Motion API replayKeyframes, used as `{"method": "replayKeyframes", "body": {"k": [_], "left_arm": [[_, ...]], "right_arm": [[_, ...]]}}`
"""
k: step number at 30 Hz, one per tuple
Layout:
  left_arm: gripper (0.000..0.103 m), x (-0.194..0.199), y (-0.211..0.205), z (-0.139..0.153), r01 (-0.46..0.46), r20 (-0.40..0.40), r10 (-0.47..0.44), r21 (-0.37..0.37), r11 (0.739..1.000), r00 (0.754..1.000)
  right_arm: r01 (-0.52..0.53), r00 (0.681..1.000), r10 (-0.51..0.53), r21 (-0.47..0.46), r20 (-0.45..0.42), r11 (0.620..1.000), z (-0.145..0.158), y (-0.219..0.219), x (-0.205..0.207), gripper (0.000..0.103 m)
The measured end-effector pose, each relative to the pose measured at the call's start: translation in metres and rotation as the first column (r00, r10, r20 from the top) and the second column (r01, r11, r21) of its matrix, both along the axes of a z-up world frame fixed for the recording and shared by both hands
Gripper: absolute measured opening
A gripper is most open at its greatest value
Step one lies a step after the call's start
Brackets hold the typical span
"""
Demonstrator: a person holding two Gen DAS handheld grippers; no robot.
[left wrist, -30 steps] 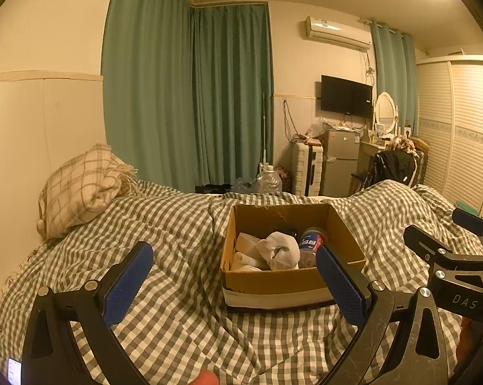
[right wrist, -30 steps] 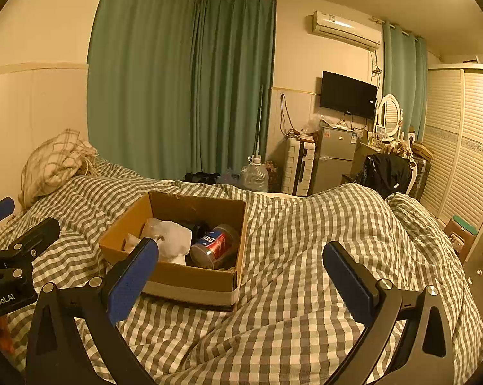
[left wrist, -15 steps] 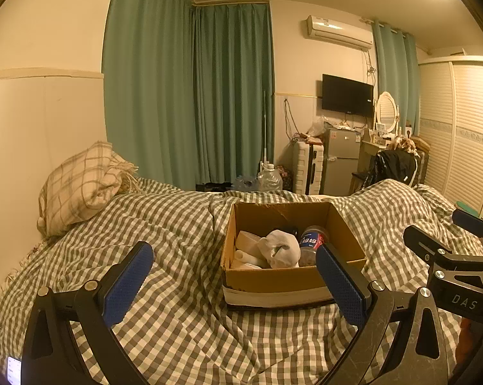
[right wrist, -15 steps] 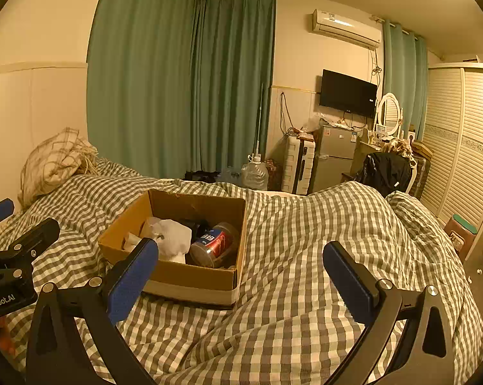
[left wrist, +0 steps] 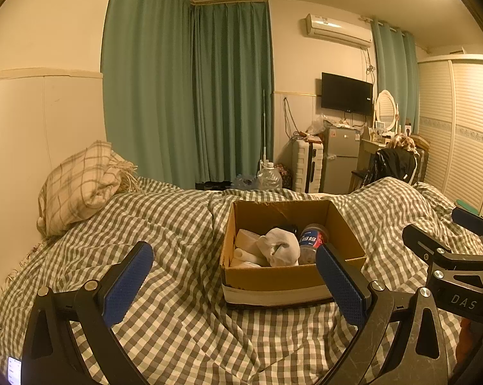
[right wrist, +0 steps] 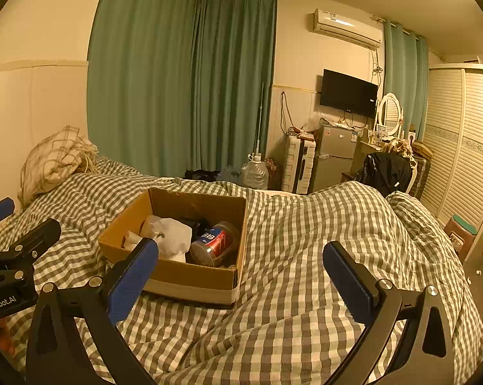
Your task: Organize objects
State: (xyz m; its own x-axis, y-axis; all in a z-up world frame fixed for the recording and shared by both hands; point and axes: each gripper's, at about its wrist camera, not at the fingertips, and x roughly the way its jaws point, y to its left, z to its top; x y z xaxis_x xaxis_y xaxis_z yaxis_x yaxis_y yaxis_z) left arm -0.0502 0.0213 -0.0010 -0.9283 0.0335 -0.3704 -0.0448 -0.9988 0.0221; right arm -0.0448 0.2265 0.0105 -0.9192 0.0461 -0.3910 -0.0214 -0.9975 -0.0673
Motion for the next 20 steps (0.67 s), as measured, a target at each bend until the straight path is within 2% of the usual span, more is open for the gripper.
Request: {"method": "replayKeyframes", "body": {"k": [20], "left_arm": [[0.103,-0.0049,-0.0013,-0.0020,0.010,0.023,-0.010,-0.006,1.000,1.000]], "right_arm": [[-0.009,1.000,0.009,0.003,0.004,1.000,-0.0033,0.0030,0.0021,0.103]]}}
